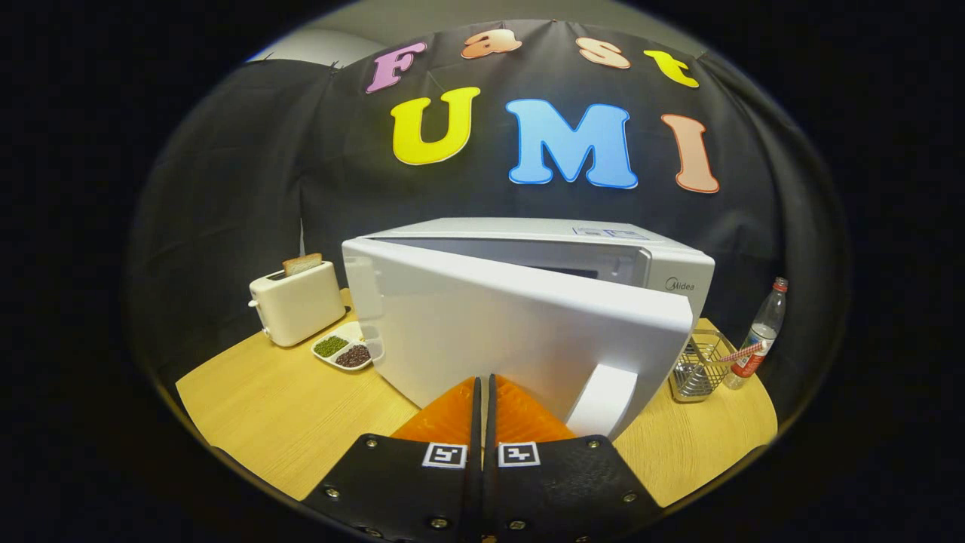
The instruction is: Open the microwave, put the food inside, and close the microwave door.
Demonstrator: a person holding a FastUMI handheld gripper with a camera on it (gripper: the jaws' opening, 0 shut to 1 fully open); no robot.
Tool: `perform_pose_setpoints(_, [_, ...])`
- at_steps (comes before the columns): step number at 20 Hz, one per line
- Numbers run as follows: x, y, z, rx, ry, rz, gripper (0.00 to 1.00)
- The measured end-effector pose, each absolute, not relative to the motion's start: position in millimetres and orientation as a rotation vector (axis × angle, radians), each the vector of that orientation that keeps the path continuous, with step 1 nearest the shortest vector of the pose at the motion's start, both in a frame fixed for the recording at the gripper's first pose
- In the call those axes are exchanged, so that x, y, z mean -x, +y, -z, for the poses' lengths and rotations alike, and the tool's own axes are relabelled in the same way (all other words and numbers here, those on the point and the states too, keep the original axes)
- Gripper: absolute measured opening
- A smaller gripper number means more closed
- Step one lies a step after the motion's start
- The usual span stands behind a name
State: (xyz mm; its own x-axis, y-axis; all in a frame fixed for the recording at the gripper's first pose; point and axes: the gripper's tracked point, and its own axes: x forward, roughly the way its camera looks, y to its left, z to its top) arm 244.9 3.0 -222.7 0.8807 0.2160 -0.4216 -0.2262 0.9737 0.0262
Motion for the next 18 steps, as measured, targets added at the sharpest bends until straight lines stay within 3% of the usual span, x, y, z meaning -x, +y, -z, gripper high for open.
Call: perform_pose_setpoints(18, [-321.9, -28.0, 213.3, -0.015, 0.371, -0.049, 0.01])
